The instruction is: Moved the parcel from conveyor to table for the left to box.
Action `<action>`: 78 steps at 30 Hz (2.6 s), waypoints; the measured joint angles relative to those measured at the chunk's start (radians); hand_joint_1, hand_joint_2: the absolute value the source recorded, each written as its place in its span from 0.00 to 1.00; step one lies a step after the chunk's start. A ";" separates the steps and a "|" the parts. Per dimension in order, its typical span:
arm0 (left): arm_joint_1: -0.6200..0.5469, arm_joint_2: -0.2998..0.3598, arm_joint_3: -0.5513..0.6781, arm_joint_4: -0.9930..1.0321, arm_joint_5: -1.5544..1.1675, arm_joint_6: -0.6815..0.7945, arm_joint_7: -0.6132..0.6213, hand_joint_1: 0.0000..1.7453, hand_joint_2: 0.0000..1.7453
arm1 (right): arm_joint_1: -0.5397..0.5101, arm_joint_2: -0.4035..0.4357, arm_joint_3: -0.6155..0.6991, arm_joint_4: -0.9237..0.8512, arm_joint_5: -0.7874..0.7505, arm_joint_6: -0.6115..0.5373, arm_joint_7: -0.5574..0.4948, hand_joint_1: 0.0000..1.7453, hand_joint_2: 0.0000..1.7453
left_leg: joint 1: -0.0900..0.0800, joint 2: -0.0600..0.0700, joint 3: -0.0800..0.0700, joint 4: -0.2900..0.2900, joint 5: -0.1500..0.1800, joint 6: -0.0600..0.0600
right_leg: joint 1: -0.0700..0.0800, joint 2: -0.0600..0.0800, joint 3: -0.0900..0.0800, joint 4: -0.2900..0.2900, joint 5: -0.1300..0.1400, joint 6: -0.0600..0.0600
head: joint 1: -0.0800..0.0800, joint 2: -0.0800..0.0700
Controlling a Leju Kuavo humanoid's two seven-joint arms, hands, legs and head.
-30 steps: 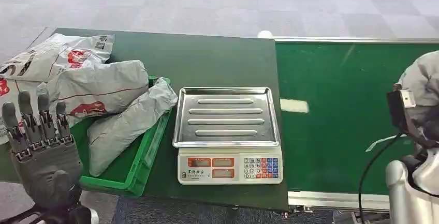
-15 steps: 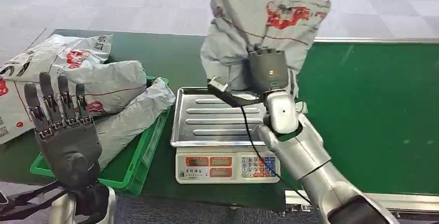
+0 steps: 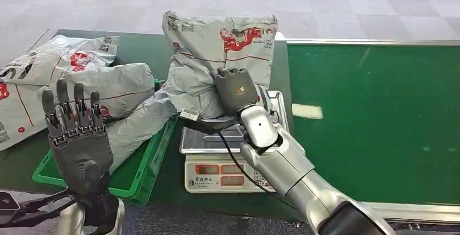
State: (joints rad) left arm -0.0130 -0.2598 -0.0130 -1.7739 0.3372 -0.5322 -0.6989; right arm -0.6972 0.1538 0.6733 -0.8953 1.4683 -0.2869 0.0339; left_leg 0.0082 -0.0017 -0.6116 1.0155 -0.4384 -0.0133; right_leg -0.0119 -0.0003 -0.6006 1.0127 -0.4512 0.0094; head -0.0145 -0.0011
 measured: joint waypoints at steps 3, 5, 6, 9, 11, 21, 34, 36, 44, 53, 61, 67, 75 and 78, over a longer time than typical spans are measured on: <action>0.002 0.000 0.003 0.004 -0.005 -0.004 0.000 0.00 1.00 | 0.003 0.024 0.010 0.016 -0.014 0.002 -0.019 1.00 1.00 | 0.000 0.000 0.000 0.000 0.000 0.000 | 0.000 0.000 0.000 0.000 0.000 0.000 | 0.000 0.000; 0.005 0.000 0.006 0.004 -0.008 -0.004 0.000 0.00 1.00 | 0.003 0.035 0.016 0.024 -0.020 0.007 -0.027 1.00 1.00 | 0.000 0.000 0.000 0.000 0.000 0.000 | 0.000 0.000 0.000 0.000 0.000 0.000 | 0.000 0.000; 0.007 -0.001 0.008 0.003 -0.011 -0.004 0.000 0.00 1.00 | 0.004 0.043 0.021 0.027 -0.023 0.012 -0.031 1.00 1.00 | 0.000 0.000 0.000 0.000 0.000 0.000 | 0.000 0.000 0.000 0.000 0.000 0.000 | 0.000 0.000; 0.011 -0.001 0.014 0.002 -0.012 0.008 -0.001 0.00 1.00 | 0.003 0.067 0.038 0.035 -0.037 0.031 -0.043 1.00 1.00 | 0.000 0.000 0.000 0.000 0.000 0.000 | 0.000 0.001 0.000 0.000 0.000 0.000 | 0.000 0.000; 0.016 -0.001 0.015 -0.001 -0.012 0.011 -0.001 0.00 1.00 | 0.001 0.080 0.048 0.041 -0.048 0.038 -0.050 1.00 1.00 | 0.000 0.000 0.000 0.000 0.000 0.000 | 0.000 0.000 0.000 0.000 0.000 0.000 | 0.000 0.000; 0.043 -0.004 0.035 -0.023 -0.016 0.002 -0.001 0.00 1.00 | -0.016 0.121 0.105 0.083 -0.193 0.080 -0.189 1.00 1.00 | 0.000 0.000 0.000 0.000 0.000 0.000 | 0.000 0.000 0.000 0.000 0.000 0.000 | 0.000 0.000; 0.046 -0.006 0.052 -0.033 -0.023 0.009 -0.001 0.00 1.00 | -0.027 0.143 0.132 0.117 -0.277 0.082 -0.200 0.00 0.00 | 0.000 0.000 0.000 0.000 0.000 0.000 | 0.000 0.000 0.000 0.000 0.000 0.000 | 0.000 0.000; 0.047 -0.006 0.056 -0.033 -0.023 0.011 -0.001 0.00 1.00 | -0.041 0.140 0.130 0.119 -0.306 0.041 -0.185 0.00 0.00 | 0.000 0.000 0.000 0.000 0.000 -0.001 | 0.000 0.000 -0.001 0.000 0.000 0.000 | 0.000 0.000; 0.065 -0.006 0.064 -0.046 -0.056 0.061 -0.002 0.00 1.00 | -0.081 0.022 -0.113 -0.161 -0.455 -0.291 -0.167 0.00 0.00 | 0.000 -0.003 -0.001 0.001 0.000 0.000 | -0.002 -0.002 0.000 0.000 0.001 0.001 | 0.000 0.000; 0.065 -0.006 0.065 -0.059 -0.104 0.098 -0.002 0.00 1.00 | -0.078 -0.067 -0.297 -0.430 -0.468 -0.339 -0.177 0.00 0.00 | -0.002 -0.001 0.000 0.002 0.000 0.000 | -0.002 0.000 -0.001 0.000 0.001 0.001 | 0.000 0.000; 0.063 -0.006 0.065 -0.109 -0.143 0.117 -0.002 0.00 1.00 | -0.017 -0.106 -0.378 -0.586 -0.524 -0.354 -0.217 0.00 0.00 | -0.002 0.000 0.000 0.002 0.000 0.000 | -0.002 0.001 -0.001 0.000 0.001 0.001 | 0.000 0.000; 0.063 -0.006 0.064 -0.126 -0.151 0.117 -0.002 0.00 1.00 | 0.003 -0.119 -0.403 -0.645 -0.525 -0.359 -0.218 0.00 0.00 | -0.002 0.000 0.000 0.002 0.000 0.000 | -0.002 0.001 -0.001 0.000 0.001 0.001 | 0.000 0.000; 0.062 -0.006 0.064 -0.134 -0.152 0.117 -0.001 0.00 1.00 | 0.016 -0.129 -0.415 -0.674 -0.525 -0.360 -0.219 0.00 0.00 | -0.002 0.000 0.000 0.002 0.000 0.000 | -0.002 0.002 -0.001 0.000 0.001 0.001 | 0.000 0.000; 0.061 -0.006 0.062 -0.137 -0.154 0.117 -0.002 0.00 1.00 | 0.020 -0.131 -0.420 -0.679 -0.526 -0.361 -0.219 0.00 0.00 | -0.002 0.000 0.000 0.002 0.000 0.000 | -0.002 0.002 -0.001 0.000 0.001 0.001 | 0.000 0.000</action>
State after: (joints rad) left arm 0.0485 -0.2655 0.0492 -1.9104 0.1835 -0.4150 -0.7004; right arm -0.6776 0.0233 0.2529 -1.5739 0.9426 -0.6474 -0.1850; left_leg 0.0067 -0.0019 -0.6116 1.0171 -0.4385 -0.0129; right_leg -0.0143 0.0015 -0.6017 1.0125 -0.4503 0.0106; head -0.0145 -0.0011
